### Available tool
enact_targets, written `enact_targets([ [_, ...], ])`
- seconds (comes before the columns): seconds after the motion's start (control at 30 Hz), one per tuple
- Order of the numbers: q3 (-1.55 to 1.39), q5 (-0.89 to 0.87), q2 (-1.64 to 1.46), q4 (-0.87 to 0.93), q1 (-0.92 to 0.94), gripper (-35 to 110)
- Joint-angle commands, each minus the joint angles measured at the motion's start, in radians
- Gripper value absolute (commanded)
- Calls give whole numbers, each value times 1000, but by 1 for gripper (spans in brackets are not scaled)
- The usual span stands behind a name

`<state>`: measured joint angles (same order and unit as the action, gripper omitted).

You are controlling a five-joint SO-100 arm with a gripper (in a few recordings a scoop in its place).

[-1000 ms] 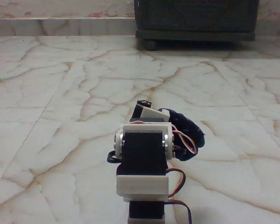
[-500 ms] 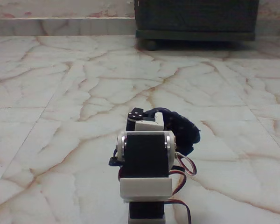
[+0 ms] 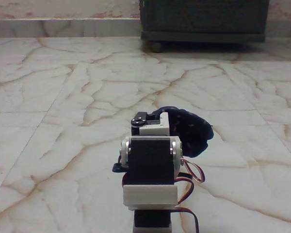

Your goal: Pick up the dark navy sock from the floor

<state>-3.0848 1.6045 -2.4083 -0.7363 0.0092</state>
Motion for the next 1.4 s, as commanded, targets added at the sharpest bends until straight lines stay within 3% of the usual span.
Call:
enact_targets([
  [0.0, 3, -18, -32, 8, 17, 0],
  [1.37, 2, 5, -35, 5, 17, 0],
])
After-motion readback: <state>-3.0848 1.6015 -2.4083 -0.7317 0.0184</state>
